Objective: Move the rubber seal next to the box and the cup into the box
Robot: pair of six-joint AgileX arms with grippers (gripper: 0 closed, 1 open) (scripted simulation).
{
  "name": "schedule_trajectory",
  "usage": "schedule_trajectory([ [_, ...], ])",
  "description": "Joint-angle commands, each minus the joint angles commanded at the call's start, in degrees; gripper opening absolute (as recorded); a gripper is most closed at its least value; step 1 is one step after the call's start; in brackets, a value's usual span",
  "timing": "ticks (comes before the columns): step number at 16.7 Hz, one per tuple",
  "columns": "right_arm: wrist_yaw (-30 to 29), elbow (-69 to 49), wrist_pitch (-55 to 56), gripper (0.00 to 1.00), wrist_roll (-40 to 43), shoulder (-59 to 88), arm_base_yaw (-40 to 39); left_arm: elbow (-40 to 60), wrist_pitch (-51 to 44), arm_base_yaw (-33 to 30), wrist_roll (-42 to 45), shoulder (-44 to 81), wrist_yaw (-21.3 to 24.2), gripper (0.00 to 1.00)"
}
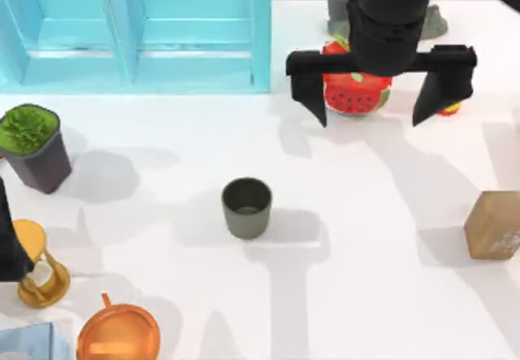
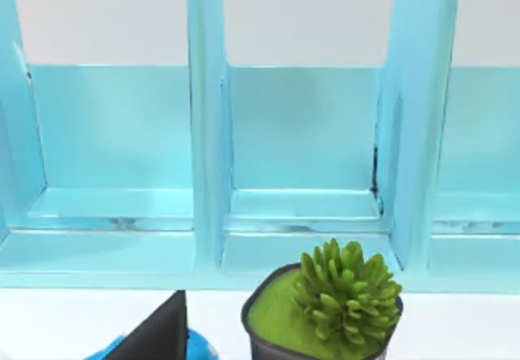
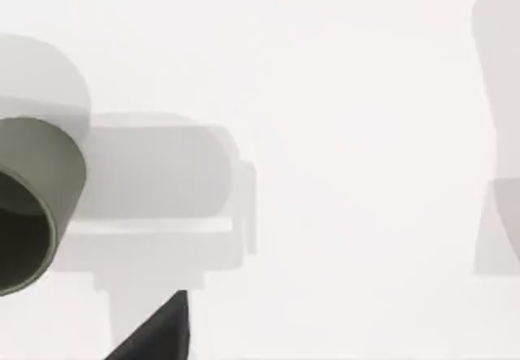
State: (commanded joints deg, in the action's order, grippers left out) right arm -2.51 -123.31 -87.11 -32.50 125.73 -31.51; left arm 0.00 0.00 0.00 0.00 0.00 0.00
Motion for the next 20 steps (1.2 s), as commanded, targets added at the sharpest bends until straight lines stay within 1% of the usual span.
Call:
schedule_trajectory([
  [4,-1.32,-17.16,-1.52,1.0,-10.65,12.98,-10.51,0.0,0.0,0.0,0.0,0.0,0.0,1.0],
  [6,-1.82,-22.53,-1.81,1.0,-14.69,17.66,-14.48,0.0,0.0,0.0,0.0,0.0,0.0,1.0],
  [8,-2.16,-25.49,-1.92,1.0,-17.19,20.41,-16.95,0.0,0.0,0.0,0.0,0.0,0.0,1.0],
  [15,-2.19,-25.01,-0.97,1.0,-17.6,20.75,-17.32,0.0,0.0,0.0,0.0,0.0,0.0,1.0],
  [17,-2.23,-21.68,2.26,1.0,-17.45,20.35,-17.23,0.0,0.0,0.0,0.0,0.0,0.0,1.0],
  [20,-2.19,-12.72,9.95,1.0,-17.25,19.63,-17.02,0.0,0.0,0.0,0.0,0.0,0.0,1.0],
])
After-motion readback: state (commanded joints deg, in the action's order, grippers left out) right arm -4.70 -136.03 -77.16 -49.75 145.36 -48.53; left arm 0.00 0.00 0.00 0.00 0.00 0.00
